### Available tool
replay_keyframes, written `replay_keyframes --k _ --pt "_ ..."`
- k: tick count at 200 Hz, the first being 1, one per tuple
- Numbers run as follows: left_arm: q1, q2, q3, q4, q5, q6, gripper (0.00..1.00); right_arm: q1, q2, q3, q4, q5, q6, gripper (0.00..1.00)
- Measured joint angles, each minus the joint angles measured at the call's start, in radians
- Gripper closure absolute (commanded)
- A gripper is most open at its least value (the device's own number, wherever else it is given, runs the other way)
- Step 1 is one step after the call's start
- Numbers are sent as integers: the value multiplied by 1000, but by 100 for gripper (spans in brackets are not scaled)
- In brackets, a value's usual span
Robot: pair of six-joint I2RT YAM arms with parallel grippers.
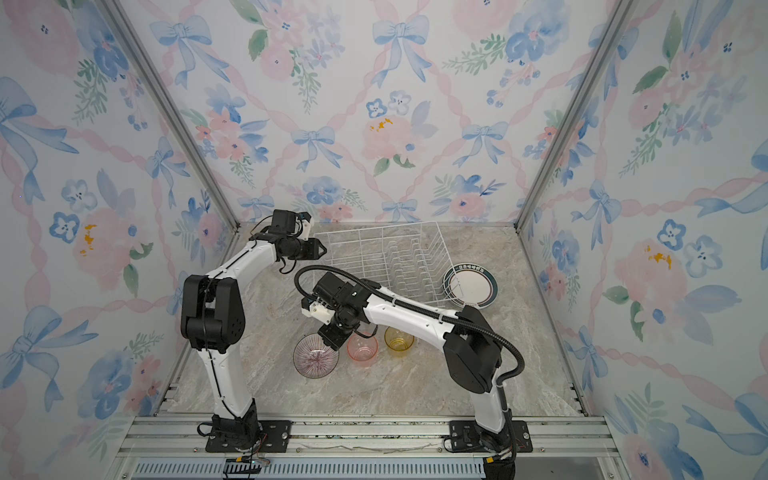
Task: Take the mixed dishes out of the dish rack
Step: 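Lower the bowl onto the table beside the pink glass with the right gripper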
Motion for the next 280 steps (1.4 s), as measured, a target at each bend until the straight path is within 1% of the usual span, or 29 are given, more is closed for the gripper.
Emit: replay_keyframes --k 10,31,55,98,148,209,231,239,257,268,280 --pt "1 -2 0 5 1 -6 41 0 26 22 -11 7 -4 100" --pt "9 -15 -3 7 8 0 38 0 72 58 -21 27 -7 100" --pt "26 -76 -24 7 14 -1 32 0 101 75 -33 59 -8 100" --pt "58 -223 -66 13 28 -1 32 0 126 78 -49 131 -5 100" --pt "72 -387 -180 12 36 -19 33 0 130 78 -49 205 3 100" --pt "72 -591 -328 10 52 -35 31 0 169 89 -20 230 18 100" --pt "72 -646 -371 11 60 -46 31 0 171 89 -15 240 24 94" --pt "72 -664 -386 10 62 -50 31 -1 171 89 -13 240 25 90" --pt "72 -691 -417 11 62 -54 30 -1 171 89 -11 240 32 84" --pt "72 -706 -438 11 61 -55 30 -1 171 89 -10 239 36 82" --pt "72 -719 -459 10 61 -58 30 -2 171 89 -7 239 39 78"
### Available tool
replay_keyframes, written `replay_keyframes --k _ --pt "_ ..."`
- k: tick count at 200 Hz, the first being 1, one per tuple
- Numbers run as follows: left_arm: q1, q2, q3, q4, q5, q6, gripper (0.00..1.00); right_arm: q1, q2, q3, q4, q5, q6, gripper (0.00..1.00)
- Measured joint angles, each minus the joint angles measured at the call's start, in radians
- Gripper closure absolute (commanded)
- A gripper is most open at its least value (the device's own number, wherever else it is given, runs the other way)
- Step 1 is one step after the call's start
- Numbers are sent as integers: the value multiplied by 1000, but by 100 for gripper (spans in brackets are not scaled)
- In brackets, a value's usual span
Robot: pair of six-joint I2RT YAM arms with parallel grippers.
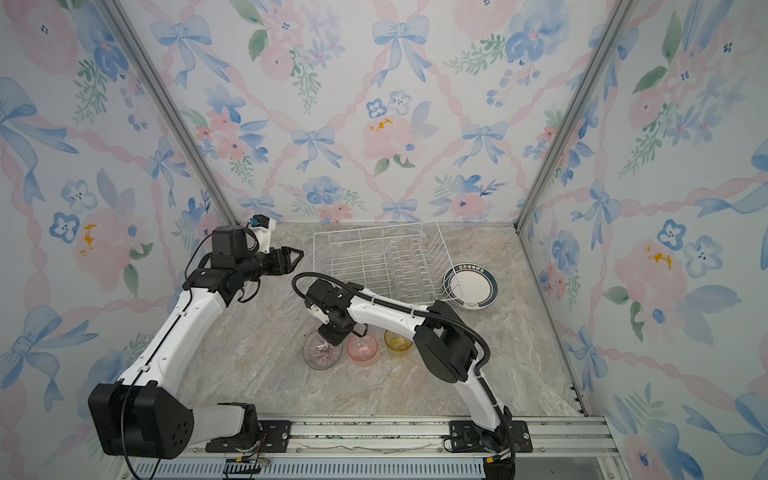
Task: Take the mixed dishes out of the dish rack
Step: 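Lower the bowl onto the table beside the pink glass with the right gripper, then release the bowl and raise the right gripper away from the table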
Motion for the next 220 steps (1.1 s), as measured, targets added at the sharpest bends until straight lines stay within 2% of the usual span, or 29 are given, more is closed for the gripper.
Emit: replay_keyframes --k 14,55,106,130,159,187,197,210,213,220 --pt "0 -7 -15 0 0 -6 30 0 0 0 2 0 5 72" --pt "0 -12 -44 0 0 -14 31 -1 -3 0 17 0 12 65" --pt "0 -35 -53 0 -5 -14 30 -6 -60 -14 35 4 16 63" --pt "0 -38 -55 0 -17 -14 30 -6 -150 -52 67 -56 10 61" --pt "0 -39 -61 0 -28 -14 30 -10 -325 -144 133 -161 -8 60" --pt "0 -49 -68 2 -37 -14 29 -30 -507 -230 190 -184 -20 59" --pt "0 -61 -77 9 -42 -14 26 -53 -573 -262 213 -174 -22 58" --pt "0 -79 -96 28 -53 -10 10 -98 -657 -314 246 -143 -22 57" --pt "0 -85 -101 34 -55 -13 4 -108 -675 -327 253 -136 -22 56" --pt "0 -95 -113 47 -57 -11 2 -140 -724 -364 273 -111 -19 55"
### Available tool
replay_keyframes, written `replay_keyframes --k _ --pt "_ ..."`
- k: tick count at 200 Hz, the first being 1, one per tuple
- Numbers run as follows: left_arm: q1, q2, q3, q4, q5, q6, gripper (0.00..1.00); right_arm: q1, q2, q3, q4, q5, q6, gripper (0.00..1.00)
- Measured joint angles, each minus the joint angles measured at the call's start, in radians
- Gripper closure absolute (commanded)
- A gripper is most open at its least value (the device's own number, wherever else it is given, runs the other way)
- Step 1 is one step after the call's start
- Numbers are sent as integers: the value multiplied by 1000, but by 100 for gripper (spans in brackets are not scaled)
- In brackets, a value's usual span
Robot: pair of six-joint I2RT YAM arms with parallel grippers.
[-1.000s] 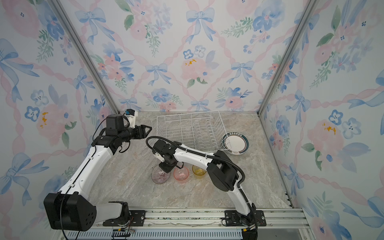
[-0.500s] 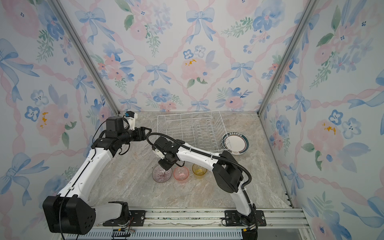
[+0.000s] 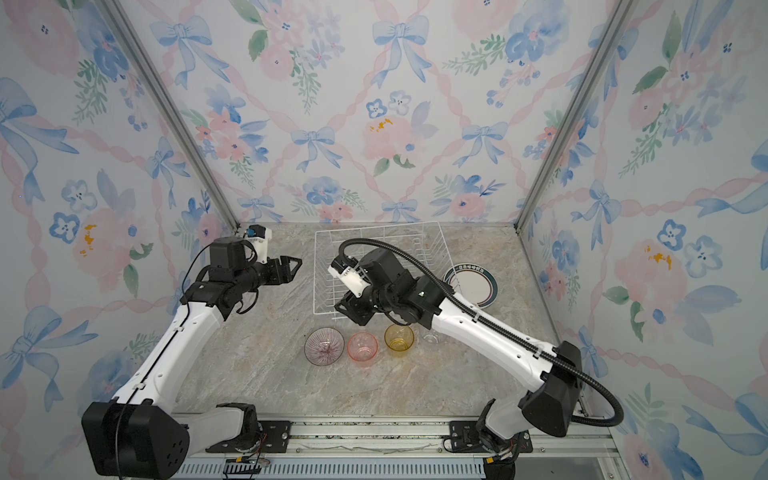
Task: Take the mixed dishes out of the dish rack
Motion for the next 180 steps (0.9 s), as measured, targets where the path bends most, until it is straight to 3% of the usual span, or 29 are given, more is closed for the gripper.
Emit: replay_keyframes --k 40,90,126,180 --pt "0 -53 -127 140 -18 0 2 -267 -258 -218 90 159 60 52" --pt "0 -212 -513 545 -143 -37 2 -573 -503 -386 123 357 121 48" --pt "0 -292 -727 734 -304 -74 2 -720 -592 -455 126 400 143 41" --pt "0 -363 -845 950 -431 -26 2 -843 -632 -536 122 418 192 17"
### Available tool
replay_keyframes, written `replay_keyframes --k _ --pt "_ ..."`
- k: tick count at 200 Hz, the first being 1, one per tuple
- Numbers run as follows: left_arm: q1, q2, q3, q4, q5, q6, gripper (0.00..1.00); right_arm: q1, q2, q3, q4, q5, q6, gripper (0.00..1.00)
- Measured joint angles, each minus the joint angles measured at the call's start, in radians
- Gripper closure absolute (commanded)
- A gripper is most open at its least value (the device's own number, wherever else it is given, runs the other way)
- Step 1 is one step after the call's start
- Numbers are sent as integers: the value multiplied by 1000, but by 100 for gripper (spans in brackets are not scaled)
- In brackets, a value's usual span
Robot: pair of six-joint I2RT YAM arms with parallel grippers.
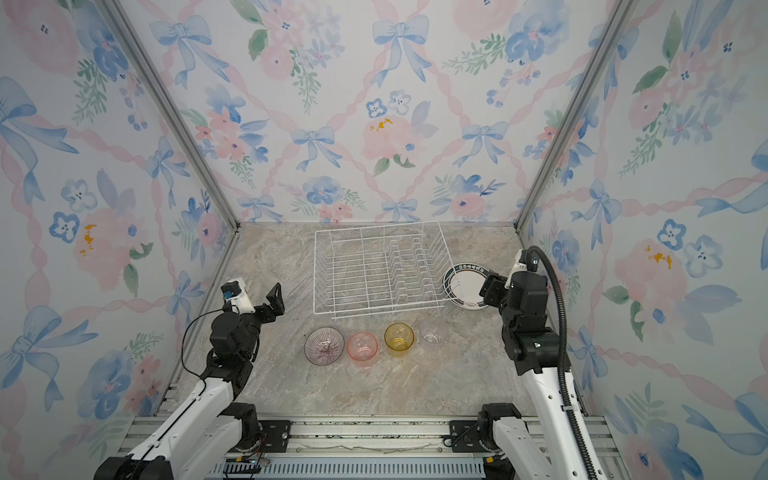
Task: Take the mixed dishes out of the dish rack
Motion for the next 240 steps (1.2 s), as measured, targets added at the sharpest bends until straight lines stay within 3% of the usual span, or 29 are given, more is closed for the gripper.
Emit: replay_keyframes --k 29,66,108,132,176,240 --pt "0 108 -81 146 -23 62 2 -23 3 -27 1 10 16 10" --pt "0 395 -89 337 -36 124 2 -26 28 -68 23 38 31 0" --pt "0 565 -86 557 -17 208 2 -27 54 -180 121 48 -9 3" --pt "-2 734 -100 757 51 256 2 -27 64 -295 235 49 -37 3" --pt "-2 737 -85 783 119 291 2 -27 149 -516 585 39 -83 3" --pt "6 737 -31 731 141 291 2 52 531 -585 1098 63 -167 3"
